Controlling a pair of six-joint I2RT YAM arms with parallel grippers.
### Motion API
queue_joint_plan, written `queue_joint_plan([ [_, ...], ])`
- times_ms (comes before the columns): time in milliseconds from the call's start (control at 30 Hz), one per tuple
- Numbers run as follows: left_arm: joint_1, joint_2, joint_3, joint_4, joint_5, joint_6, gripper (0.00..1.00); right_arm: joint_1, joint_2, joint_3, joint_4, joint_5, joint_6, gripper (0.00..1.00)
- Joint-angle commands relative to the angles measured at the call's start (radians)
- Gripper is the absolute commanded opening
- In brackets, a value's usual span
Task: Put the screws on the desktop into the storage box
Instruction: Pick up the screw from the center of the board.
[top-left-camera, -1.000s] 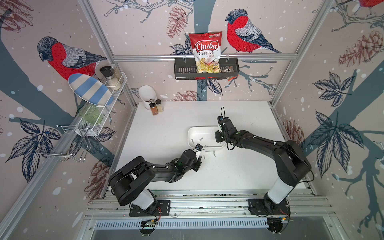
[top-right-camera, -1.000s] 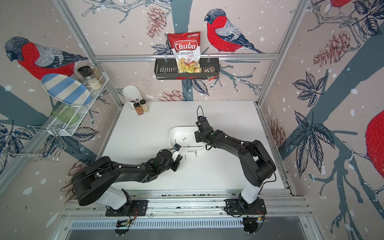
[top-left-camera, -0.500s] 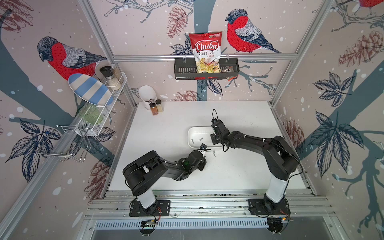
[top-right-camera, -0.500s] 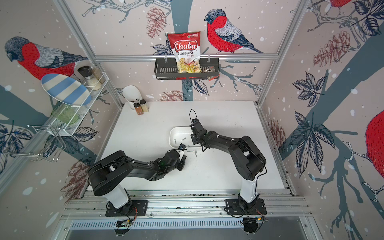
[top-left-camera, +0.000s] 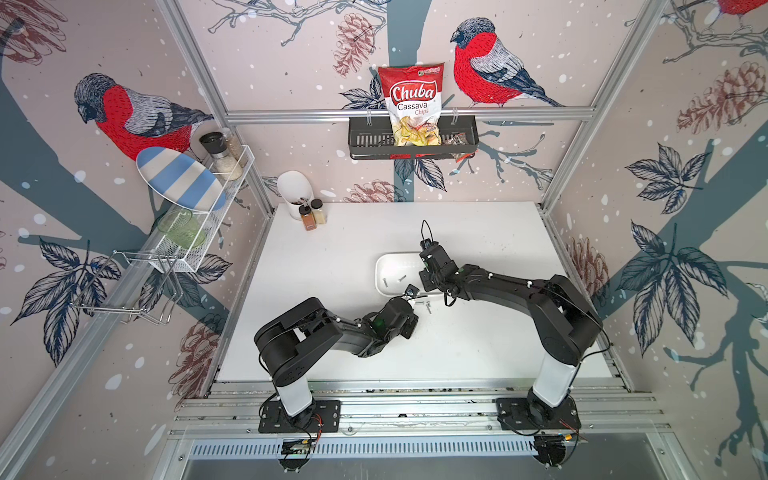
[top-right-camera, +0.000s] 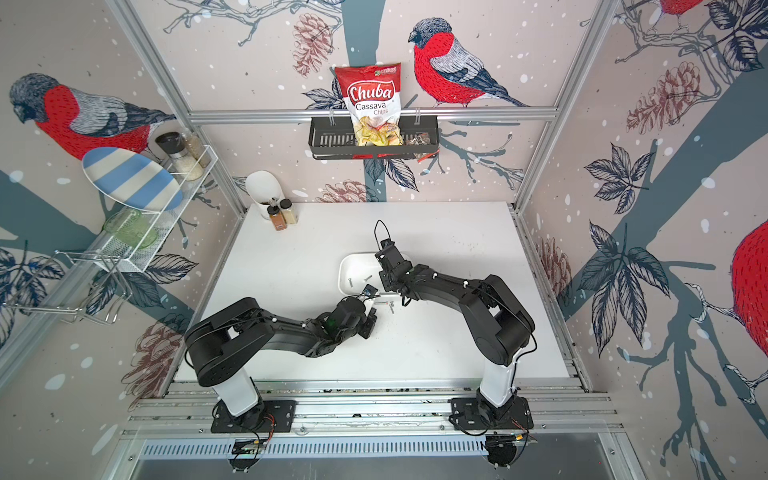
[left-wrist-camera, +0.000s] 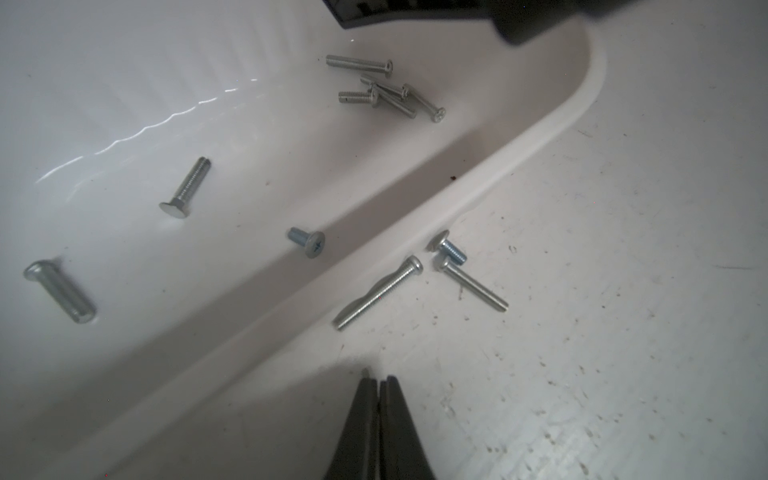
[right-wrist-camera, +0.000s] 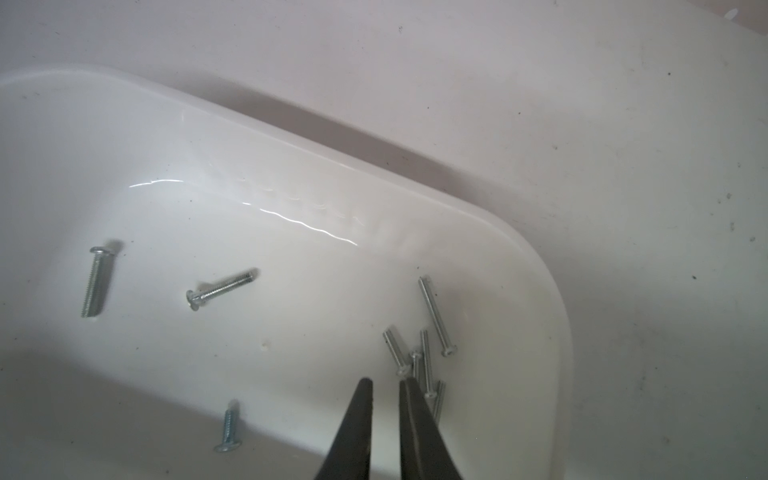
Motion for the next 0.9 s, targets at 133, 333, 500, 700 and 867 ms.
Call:
queue_joint_plan([
  [133, -0.023, 0.017, 0.040, -0.123, -0.047, -0.004, 0.16, 0.005, -0.050, -0.022, 0.002, 0.025, -0.006, 0.20],
  [333, -0.031, 0.028, 0.064, -0.176, -0.051, 0.000, 0.16, 0.004, -0.069, -0.037, 0.002, 0.029, -0.008, 0.20],
  [500, -0.053, 0.025, 0.101, -0.268, -0.071, -0.003, 0.09, 0.004, -0.081, -0.042, 0.000, 0.029, -0.010, 0.20],
  [700, -0.057, 0.030, 0.124, -0.335, -0.087, -0.005, 0.09, 0.003, -0.103, -0.053, -0.001, 0.025, -0.011, 0.20],
  [867, -0.057, 0.032, 0.135, -0.360, -0.069, -0.007, 0.11, 0.000, -0.123, -0.063, 0.002, 0.017, -0.011, 0.21],
])
